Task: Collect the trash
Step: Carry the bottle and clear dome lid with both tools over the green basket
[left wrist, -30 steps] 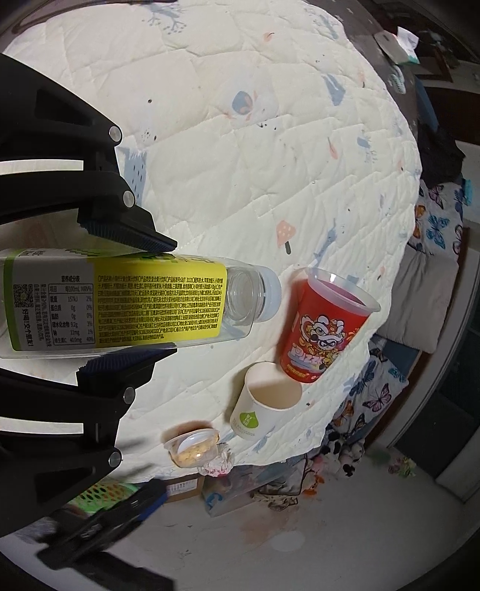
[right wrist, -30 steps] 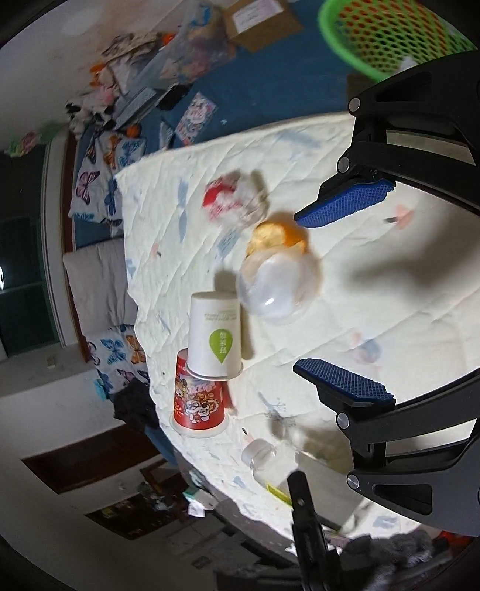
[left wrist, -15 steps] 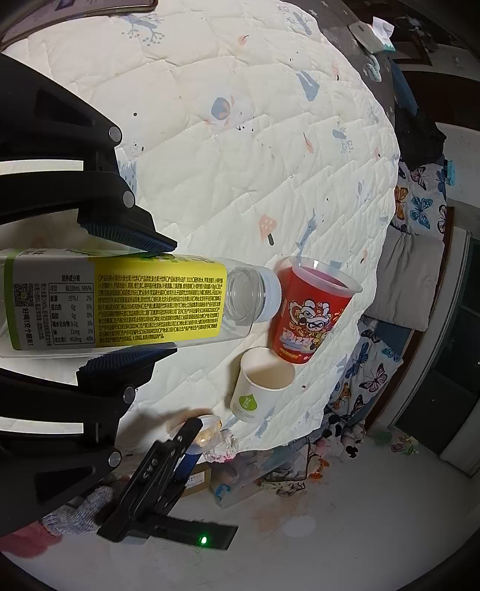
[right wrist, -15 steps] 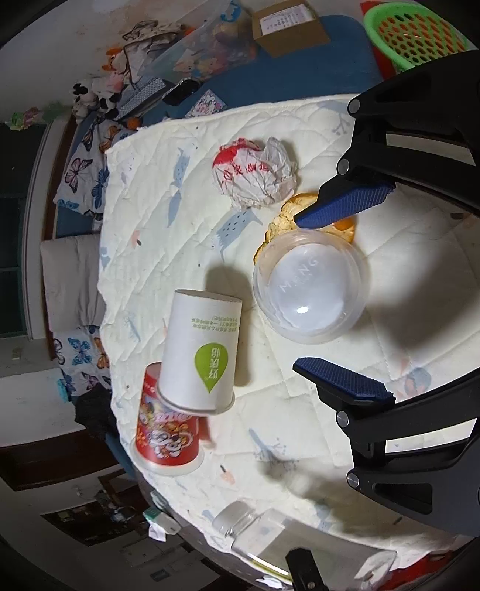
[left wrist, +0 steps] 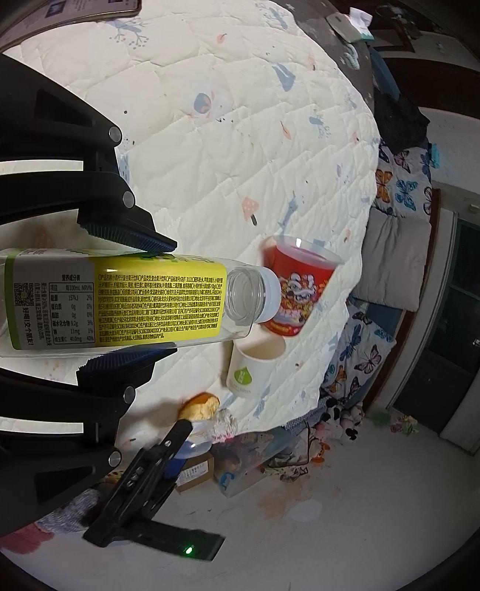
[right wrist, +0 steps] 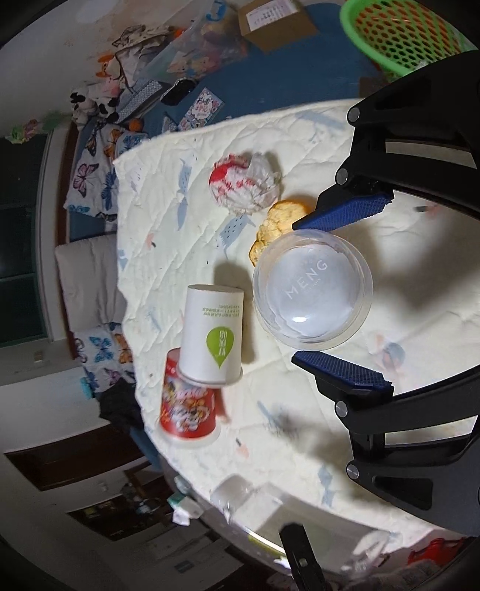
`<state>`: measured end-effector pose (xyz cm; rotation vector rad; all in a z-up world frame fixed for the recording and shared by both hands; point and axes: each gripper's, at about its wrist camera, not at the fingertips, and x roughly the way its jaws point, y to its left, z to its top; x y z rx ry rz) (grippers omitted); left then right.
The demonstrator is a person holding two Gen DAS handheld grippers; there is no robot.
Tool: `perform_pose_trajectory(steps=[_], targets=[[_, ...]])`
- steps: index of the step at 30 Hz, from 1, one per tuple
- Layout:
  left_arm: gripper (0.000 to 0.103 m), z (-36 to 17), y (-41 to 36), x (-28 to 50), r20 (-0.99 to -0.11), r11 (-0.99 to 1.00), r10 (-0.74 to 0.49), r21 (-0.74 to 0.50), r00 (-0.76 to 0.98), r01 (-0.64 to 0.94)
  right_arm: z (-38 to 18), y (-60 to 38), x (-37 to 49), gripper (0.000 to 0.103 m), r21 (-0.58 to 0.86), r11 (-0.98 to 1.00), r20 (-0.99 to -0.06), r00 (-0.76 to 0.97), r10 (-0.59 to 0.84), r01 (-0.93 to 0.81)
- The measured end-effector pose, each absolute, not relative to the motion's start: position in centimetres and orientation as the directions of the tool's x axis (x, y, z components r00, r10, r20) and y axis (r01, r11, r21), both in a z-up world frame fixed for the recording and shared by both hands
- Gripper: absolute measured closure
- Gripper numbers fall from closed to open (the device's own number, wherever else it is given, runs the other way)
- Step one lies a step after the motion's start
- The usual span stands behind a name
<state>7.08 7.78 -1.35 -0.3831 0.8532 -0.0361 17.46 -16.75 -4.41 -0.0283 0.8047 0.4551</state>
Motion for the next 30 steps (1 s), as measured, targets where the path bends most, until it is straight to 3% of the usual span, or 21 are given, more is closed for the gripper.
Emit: perform_pose_trajectory(steps=[14,30], targets=[[0.055,0.6,2.4,6.7,-0.666,0.922,-0.328,-0.379,0.67,0.075,-1.9,-22.4,9.6,0.038,0.25,0.908,-0.617,0.667,0.418,-0.337],[0.055,0.8,-9.8,8.2,-0.651,0.84,-0.542,-0.403,0.532,0.363,-3.1,-36.2,4.0,0.038,0.241,0.97,-0.631,0.758,0.165,-0.011]])
